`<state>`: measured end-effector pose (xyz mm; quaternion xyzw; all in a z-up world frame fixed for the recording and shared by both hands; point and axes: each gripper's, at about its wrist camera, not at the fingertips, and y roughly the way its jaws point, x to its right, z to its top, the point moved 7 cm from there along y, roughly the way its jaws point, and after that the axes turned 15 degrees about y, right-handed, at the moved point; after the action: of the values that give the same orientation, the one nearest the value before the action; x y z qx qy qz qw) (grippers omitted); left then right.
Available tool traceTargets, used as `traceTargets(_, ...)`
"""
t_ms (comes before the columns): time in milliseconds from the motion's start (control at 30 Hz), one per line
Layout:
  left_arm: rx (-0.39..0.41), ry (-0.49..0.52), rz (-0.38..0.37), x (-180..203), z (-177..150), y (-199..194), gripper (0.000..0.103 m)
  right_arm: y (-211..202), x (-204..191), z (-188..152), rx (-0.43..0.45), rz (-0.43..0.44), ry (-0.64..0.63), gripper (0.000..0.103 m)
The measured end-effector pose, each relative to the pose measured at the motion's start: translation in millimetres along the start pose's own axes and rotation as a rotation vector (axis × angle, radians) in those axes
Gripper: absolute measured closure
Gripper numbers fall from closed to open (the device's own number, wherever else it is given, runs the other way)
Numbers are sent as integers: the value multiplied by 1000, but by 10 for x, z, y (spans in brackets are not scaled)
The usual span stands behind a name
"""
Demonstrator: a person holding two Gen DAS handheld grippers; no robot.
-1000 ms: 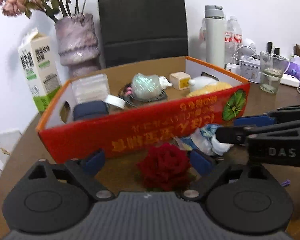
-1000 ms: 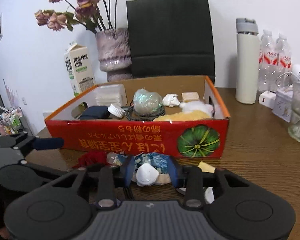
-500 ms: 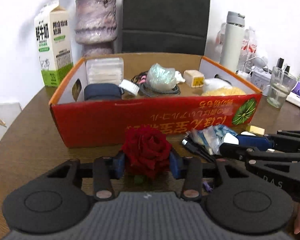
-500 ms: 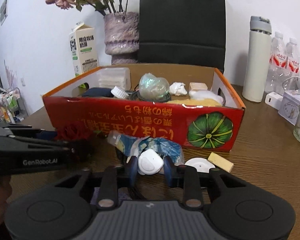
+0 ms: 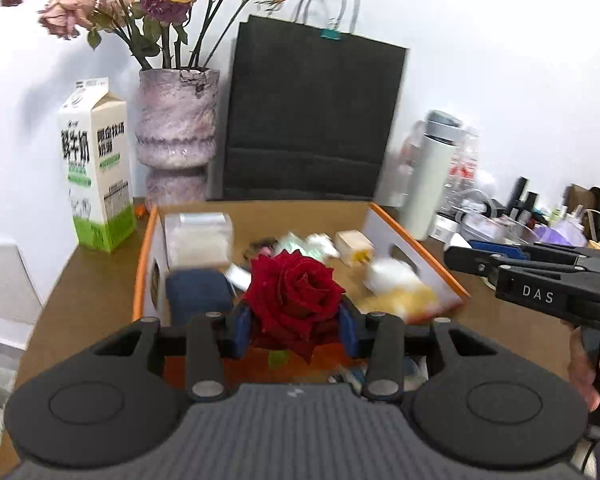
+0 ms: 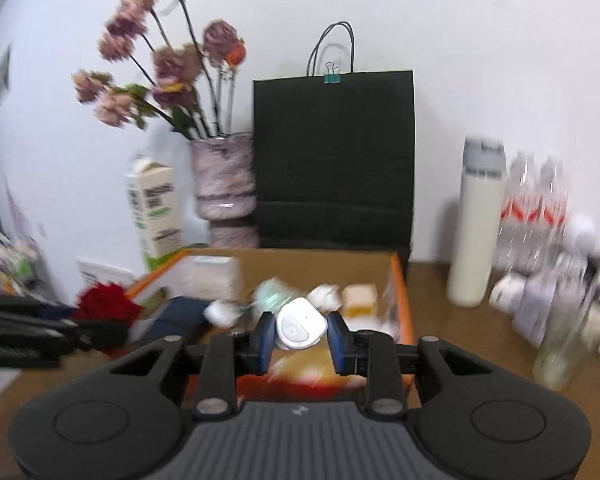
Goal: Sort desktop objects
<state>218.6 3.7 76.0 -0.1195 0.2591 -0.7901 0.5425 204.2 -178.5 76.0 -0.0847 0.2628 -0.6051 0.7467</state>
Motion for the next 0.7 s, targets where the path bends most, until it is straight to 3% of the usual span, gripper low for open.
traceTargets(200,-176,-49,-27,-317,184,1050,60,1119,147,265,-233,-29,63,76)
traceTargets(300,-269,0,-6,-265,83,1370,60,1675,230,220,-360,-87,123,76)
traceTargets(400,-292,-10,-35,-243,-20,1510,58,2035,268,131,-454,-122,170,76)
traceTargets(533,-306,-58,-63,-275,-159,1566,46,2275,305,50,-473,-197,207,75)
traceTargets(567,-293,-64,-73,-289,-153,1542,43,2287,300,49,-463,-202,214,70)
traceTargets(600,-281,-67,-80,-301,-140,1500,42,2275,279,53,-456,-199,213,63)
traceTargets(700,-225,-62,-55,-357,-21,1294,29,2152,252,146,-423,-158,229,59)
